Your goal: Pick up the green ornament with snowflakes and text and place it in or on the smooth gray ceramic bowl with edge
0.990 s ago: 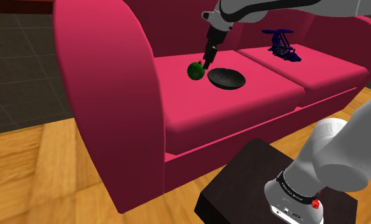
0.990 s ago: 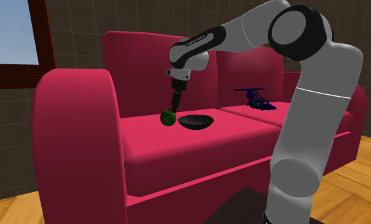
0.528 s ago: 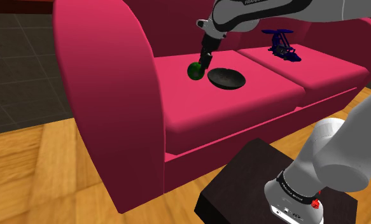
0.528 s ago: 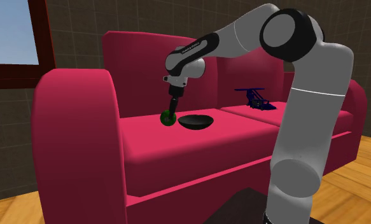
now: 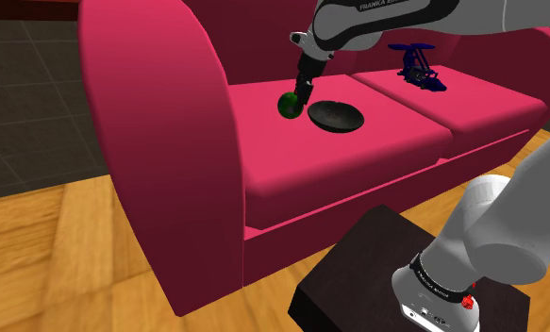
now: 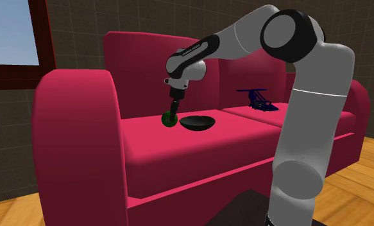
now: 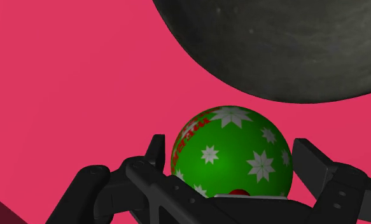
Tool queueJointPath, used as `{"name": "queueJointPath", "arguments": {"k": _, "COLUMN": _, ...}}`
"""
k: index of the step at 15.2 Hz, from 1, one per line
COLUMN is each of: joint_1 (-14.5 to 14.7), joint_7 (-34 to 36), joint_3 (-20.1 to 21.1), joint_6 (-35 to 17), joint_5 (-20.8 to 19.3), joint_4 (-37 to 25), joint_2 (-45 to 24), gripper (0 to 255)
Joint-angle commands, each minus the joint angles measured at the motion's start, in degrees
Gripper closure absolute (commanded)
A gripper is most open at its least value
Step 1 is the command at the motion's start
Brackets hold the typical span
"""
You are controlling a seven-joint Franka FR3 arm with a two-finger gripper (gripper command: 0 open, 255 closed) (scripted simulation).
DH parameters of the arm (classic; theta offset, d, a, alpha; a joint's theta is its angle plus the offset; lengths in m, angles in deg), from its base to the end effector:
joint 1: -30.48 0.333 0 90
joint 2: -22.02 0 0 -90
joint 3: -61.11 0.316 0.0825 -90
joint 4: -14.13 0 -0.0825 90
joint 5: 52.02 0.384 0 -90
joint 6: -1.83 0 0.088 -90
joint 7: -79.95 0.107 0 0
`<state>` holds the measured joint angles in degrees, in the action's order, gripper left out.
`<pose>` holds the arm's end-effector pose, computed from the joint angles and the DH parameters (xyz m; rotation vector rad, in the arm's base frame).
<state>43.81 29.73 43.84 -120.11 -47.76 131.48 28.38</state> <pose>0.5413 -0.0387 0.5048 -2.8899 -1.1760 -0.3295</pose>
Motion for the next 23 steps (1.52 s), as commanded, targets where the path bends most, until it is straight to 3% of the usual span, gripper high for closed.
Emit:
{"name": "queueJointPath", "arguments": {"k": 1, "joint_1": 0.0, "joint_7": 0.0, "joint_3": 0.0, "joint_6": 0.0, "joint_5": 0.0, "joint_4": 0.0, "joint_2": 0.0, "gripper": 255}}
{"name": "queueJointPath", "arguments": {"k": 10, "joint_1": 0.0, "joint_7": 0.0, "joint_3": 0.0, "joint_6": 0.0, "joint_5": 0.0, "joint_4": 0.0, "joint_2": 0.0, "gripper": 255}}
{"name": "queueJointPath", "arguments": {"k": 23, "joint_1": 0.0, "joint_7": 1.1, "joint_3": 0.2, "joint_6": 9.9, "joint_5": -0.7, "joint_4": -9.0, "joint_2": 0.9, "gripper": 255}}
